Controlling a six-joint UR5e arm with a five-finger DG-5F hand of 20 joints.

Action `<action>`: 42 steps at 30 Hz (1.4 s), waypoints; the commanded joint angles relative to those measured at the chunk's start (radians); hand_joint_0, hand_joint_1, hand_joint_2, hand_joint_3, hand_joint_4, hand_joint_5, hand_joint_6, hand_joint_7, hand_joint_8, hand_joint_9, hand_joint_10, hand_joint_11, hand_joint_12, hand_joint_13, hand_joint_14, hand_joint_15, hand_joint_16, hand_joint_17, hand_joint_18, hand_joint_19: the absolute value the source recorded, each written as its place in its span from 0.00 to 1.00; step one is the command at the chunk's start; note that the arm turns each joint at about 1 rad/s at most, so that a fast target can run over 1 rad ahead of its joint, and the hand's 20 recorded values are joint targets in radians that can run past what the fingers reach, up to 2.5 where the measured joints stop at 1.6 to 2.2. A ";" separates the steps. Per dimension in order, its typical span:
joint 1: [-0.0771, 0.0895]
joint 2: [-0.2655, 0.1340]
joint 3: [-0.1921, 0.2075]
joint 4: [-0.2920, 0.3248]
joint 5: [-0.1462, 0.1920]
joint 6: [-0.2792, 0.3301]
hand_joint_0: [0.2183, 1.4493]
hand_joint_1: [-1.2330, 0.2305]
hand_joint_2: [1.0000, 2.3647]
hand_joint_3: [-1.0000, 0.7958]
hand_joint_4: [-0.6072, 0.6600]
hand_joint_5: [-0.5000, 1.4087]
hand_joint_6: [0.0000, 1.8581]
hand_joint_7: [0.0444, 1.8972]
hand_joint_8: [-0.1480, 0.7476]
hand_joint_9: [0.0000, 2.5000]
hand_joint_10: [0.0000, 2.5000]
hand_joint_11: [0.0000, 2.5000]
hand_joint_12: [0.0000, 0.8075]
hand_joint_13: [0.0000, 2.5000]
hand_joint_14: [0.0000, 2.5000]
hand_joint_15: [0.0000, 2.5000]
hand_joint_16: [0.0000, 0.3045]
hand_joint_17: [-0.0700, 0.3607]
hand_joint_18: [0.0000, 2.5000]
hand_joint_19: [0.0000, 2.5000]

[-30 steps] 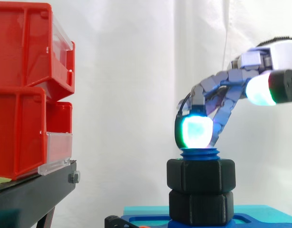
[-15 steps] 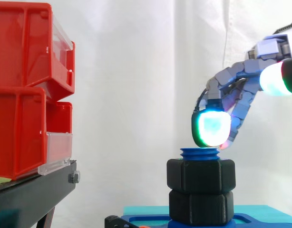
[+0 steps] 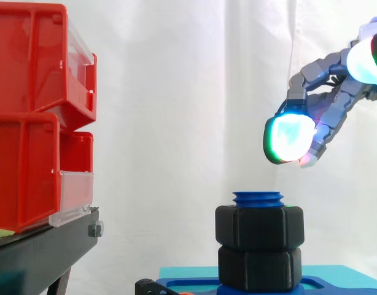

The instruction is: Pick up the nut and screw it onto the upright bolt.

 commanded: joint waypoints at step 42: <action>0.008 -0.001 -0.002 0.008 0.065 0.137 0.21 0.61 0.00 0.28 0.56 0.14 0.27 0.29 0.40 0.09 0.00 0.00 0.44 0.01 0.00 0.00 0.14 0.39 0.00 0.00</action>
